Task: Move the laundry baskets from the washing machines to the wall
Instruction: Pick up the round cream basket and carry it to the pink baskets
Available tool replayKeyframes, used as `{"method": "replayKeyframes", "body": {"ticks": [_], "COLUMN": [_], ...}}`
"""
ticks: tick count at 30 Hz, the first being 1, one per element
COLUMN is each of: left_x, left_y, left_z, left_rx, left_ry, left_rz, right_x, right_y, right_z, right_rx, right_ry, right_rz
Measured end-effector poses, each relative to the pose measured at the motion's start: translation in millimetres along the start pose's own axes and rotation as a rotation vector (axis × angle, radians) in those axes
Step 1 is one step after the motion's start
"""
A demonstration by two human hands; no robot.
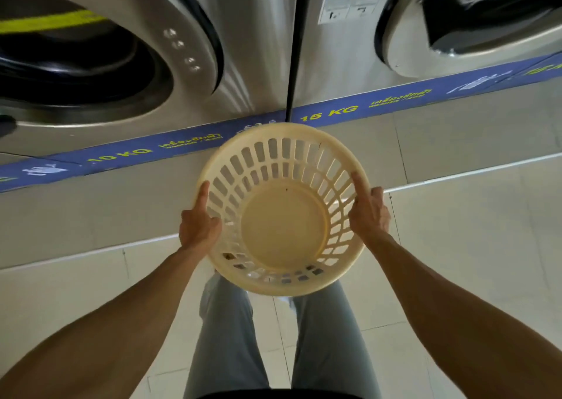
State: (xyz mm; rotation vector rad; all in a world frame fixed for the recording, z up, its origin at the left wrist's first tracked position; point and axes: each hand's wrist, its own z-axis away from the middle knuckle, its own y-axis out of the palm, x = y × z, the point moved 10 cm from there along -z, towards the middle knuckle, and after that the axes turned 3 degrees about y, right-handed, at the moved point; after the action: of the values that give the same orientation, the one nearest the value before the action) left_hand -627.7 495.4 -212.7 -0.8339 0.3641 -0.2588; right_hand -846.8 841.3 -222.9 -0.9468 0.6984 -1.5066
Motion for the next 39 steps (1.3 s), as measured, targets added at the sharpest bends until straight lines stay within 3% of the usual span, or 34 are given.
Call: {"method": "replayKeyframes", "body": {"ticks": [10, 18, 28, 39], "left_x": [52, 126, 279, 483], "left_y": [-98, -126, -122, -84], "left_z": [130, 213, 329, 494], "left_rx": [-0.198, -0.259, -0.352, -0.558], "left_ry": [-0.092, -0.266, -0.454, -0.737], "left_rz": [0.004, 0.135, 0.341, 0.595], "right_x": [68, 139, 232, 358], "right_y": [-86, -119, -53, 50], "right_z": [84, 145, 264, 485], "right_rx": [0.035, 0.036, 0.069, 0.114], "right_ry": [-0.249, -0.417, -0.713, -1.152], "right_rz": [0.046, 0.086, 0.287, 0.442]}}
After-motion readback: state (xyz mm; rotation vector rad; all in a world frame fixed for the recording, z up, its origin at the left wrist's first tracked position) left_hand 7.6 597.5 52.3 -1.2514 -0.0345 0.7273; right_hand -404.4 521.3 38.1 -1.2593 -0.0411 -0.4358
